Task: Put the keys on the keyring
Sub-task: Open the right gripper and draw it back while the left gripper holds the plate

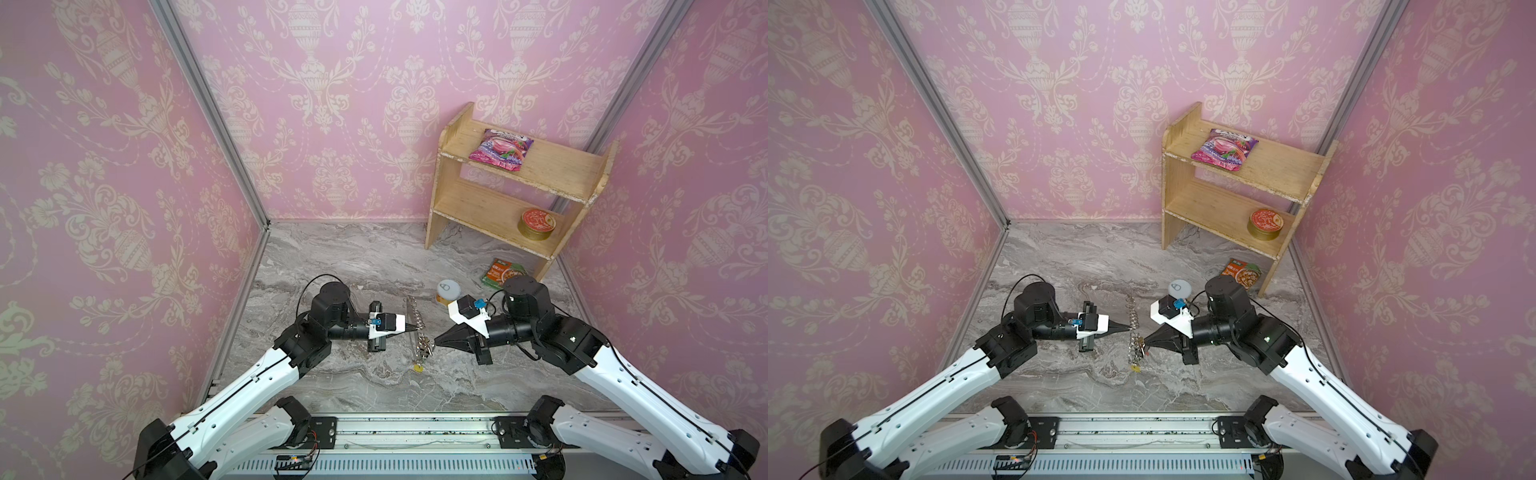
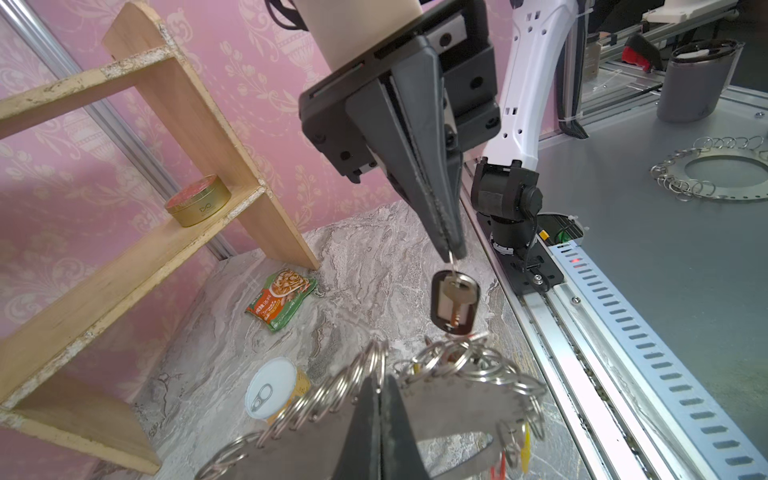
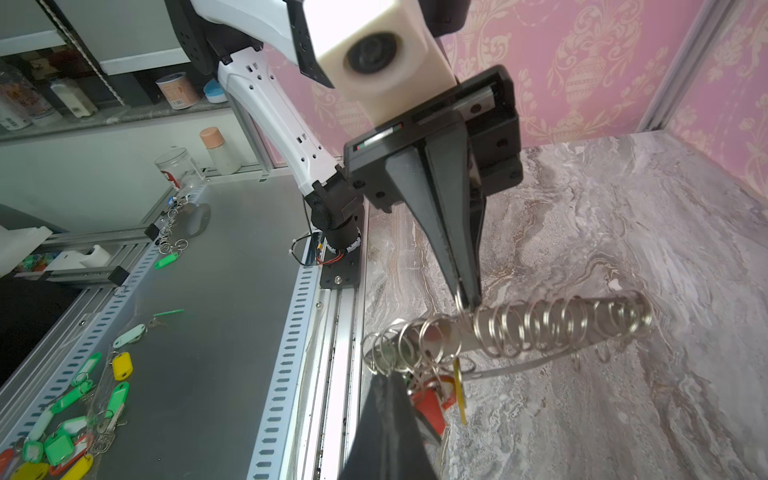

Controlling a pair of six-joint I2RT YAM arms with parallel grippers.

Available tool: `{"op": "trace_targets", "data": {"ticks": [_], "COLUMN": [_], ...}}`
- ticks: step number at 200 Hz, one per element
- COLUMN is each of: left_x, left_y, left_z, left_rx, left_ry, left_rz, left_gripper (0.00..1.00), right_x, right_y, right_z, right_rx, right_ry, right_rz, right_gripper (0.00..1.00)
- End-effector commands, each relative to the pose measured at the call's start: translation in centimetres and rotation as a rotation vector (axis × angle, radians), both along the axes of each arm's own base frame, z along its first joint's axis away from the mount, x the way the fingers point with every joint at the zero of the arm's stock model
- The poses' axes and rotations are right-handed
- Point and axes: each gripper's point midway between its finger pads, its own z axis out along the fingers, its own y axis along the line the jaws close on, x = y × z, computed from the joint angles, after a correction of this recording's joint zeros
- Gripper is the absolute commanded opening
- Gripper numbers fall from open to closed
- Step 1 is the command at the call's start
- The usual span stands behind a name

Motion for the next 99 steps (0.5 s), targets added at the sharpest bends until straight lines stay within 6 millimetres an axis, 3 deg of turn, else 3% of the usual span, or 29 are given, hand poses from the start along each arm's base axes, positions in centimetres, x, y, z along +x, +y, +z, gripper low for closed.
{"op": "trace_targets", "data": {"ticks": [1,99], "left_x": [-0.9,-1.4], "left_y": [-0.7,-1.0], "left_z": [2.7,2.4], "left_rx": [-0.045,-0.043], "left_ry": [-0.132,-0.159], "left_rz": [-0.054,-0.081], "left_gripper": [0.00,0.00], "right_x": [-0.7,0.3], "right_y": [-0.3,-0.1], "right_z": [2.0,0.7], "right_rx": [0.039,-0.055], "right_ry": [-0.068,-0.120], "right_rz": [0.037,-0.035], "right_gripper": [0.00,0.00]}}
